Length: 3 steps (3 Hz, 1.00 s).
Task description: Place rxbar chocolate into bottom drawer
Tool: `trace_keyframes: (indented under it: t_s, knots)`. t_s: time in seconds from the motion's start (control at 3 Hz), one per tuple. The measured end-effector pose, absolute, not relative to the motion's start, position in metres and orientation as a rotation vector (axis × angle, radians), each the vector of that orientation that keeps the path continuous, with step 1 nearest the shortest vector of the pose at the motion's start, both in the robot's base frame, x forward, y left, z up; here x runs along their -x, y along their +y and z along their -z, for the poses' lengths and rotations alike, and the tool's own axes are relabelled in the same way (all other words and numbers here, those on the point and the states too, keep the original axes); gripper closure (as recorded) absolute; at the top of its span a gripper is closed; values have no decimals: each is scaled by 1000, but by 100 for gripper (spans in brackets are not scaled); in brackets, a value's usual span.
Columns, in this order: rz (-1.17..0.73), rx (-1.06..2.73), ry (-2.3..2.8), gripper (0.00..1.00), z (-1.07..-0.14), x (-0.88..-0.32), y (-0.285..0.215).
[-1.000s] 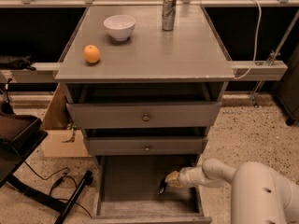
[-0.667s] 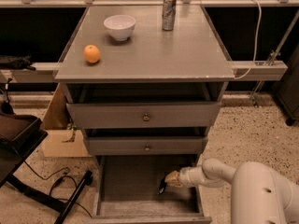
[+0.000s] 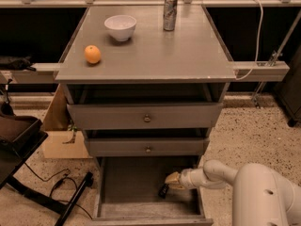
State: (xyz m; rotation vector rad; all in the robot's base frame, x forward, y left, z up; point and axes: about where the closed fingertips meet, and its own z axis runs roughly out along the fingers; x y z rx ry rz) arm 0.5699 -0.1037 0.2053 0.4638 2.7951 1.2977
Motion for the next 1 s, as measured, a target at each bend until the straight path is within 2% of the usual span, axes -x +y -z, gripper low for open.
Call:
trace_keyframes:
  t_s: [0.33,0.67,1.0]
  knots:
    - [-1298,-464,2795,4,-205,-570,-104]
    - [-1299,-453,2793,0,-207,-568,-102]
    - [-1303,-428,2788,0,-211,-565,-97]
